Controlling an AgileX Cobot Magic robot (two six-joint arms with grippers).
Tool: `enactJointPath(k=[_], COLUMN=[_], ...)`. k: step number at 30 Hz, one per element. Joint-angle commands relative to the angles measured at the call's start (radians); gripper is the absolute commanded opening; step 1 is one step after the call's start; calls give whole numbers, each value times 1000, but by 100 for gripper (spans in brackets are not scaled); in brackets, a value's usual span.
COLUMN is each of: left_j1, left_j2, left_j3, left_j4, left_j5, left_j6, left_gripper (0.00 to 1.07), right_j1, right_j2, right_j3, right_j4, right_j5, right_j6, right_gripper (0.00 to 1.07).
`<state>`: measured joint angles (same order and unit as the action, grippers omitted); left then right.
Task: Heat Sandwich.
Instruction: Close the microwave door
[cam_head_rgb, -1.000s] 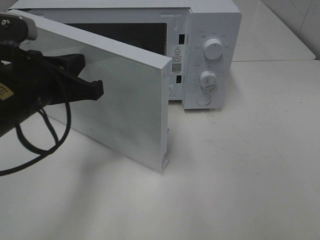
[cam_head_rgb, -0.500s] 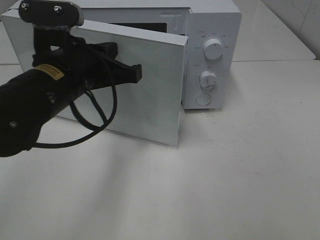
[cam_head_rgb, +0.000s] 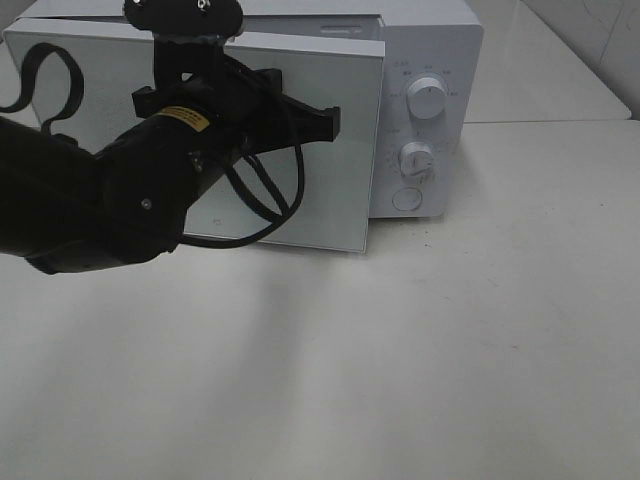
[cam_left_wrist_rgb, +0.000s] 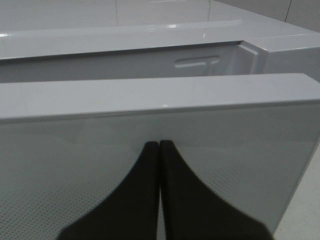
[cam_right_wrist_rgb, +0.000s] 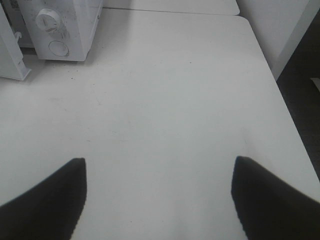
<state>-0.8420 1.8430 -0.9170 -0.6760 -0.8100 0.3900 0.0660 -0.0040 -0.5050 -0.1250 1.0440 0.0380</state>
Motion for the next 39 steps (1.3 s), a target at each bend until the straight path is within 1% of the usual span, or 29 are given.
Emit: enactJointPath(k=[1,2,3,6,7,8,12,17,22,26,34,37,39], left_j1=[-6,-6,-6,-6,-6,-2,3,3,38,54,58,50,30], left_j2=[22,22,38,62,62,77,102,130,150,157,160,155,147], left_j3=[-48,-48,-77,-115,-115,-138,-174,-208,-253,-273,-275,-275,-274], left_j4=[-51,-51,-69,-93,-93,-112,-119,-123,-130,-129,-105,-95,-95], left_j5=[-8,-8,-9,-7,-7,-8,-9,-8,7,22,23,23,32], left_j6=[52,52,72,95,95,104,106,127,127,127,127,127,127], left_gripper=[0,0,0,0,0,0,0,0,0,0,0,0,0], right_j1=[-5,-5,-5,-5,-5,-5,-5,-5,-5,-5,-5,-5,-5], right_j2=[-27,-27,-27,-27,-27,-27,-27,-27,-27,-27,-27,-27,-27], right_j3=[1,1,1,1,1,1,1,1,1,1,1,1,1], right_j4=[1,1,1,1,1,1,1,1,1,1,1,1,1], right_j5=[-9,-9,-9,-9,-9,-9,-9,-9,-9,-9,-9,-9,-9], right_j6=[7,7,7,7,7,7,7,7,7,7,7,7,7], right_gripper=[76,76,76,76,76,76,76,76,76,76,76,76,76])
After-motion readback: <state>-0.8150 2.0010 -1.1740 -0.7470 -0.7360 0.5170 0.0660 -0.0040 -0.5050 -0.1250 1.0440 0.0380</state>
